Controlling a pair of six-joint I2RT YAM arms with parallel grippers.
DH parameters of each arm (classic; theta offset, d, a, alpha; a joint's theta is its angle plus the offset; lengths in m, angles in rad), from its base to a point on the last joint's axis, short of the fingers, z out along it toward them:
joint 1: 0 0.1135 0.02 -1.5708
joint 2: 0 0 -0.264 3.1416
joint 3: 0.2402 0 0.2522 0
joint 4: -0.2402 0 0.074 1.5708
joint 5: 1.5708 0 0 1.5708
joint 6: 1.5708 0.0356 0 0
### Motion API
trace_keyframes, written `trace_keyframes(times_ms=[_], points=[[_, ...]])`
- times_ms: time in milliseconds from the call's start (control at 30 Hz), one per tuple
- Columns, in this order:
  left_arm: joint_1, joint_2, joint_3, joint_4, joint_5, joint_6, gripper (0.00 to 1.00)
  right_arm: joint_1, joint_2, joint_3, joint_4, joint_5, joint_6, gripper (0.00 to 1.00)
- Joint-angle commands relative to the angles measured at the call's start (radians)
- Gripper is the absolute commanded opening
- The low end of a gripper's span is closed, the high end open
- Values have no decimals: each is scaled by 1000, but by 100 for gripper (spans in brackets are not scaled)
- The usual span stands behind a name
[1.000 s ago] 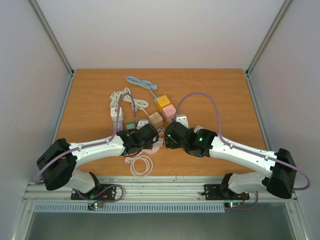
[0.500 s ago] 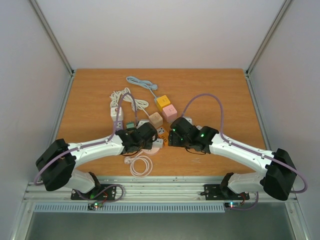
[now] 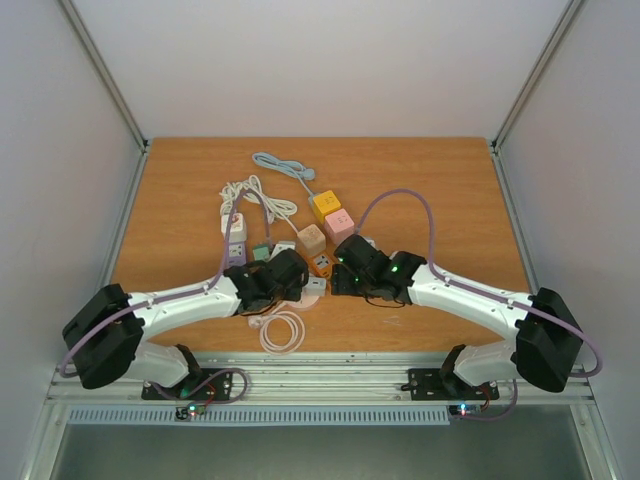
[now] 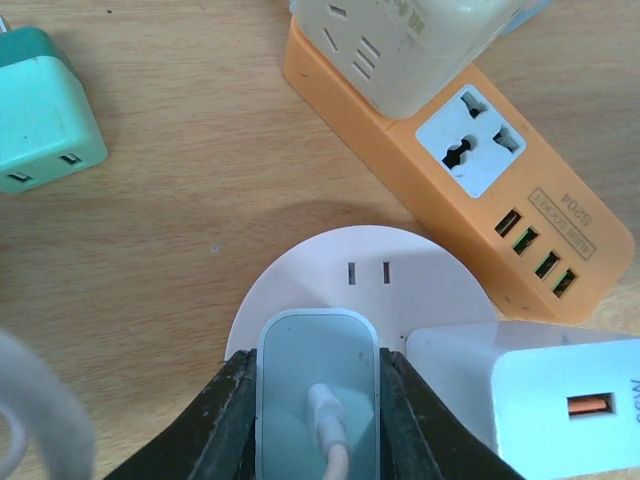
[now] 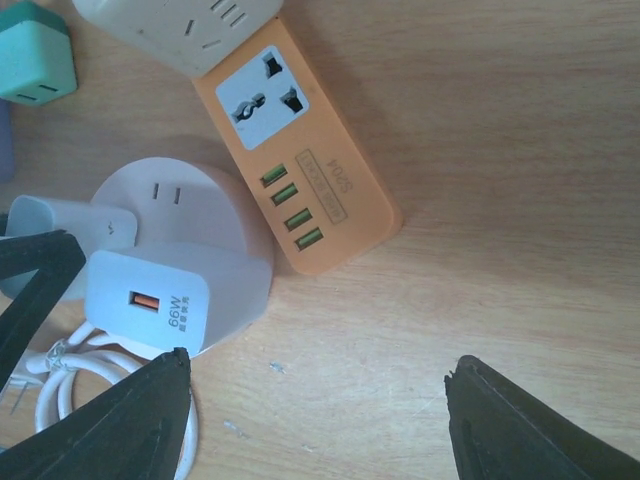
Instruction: Insert the plug
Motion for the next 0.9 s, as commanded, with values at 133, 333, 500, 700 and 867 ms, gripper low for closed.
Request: trace_keyframes(times_ms=[133,333,500,700,867], points=[[-6,114,-111,-40,-5,24,7,-5,10,30,-15,61,16,71],[-48,178,-92,-47,-73,11,6,-7,-1,30,-42,138,16,71],[-54,222,-103,-4,-65,0,5,-22,-7,40,-56,134,4,71],[-54,227,-90,-41,-74,-4,8,-27,-35,21,-73,155,29,71],[-53,112,-49,-103,-27,-6,24,-37,-66,21,-105,198,44,73]])
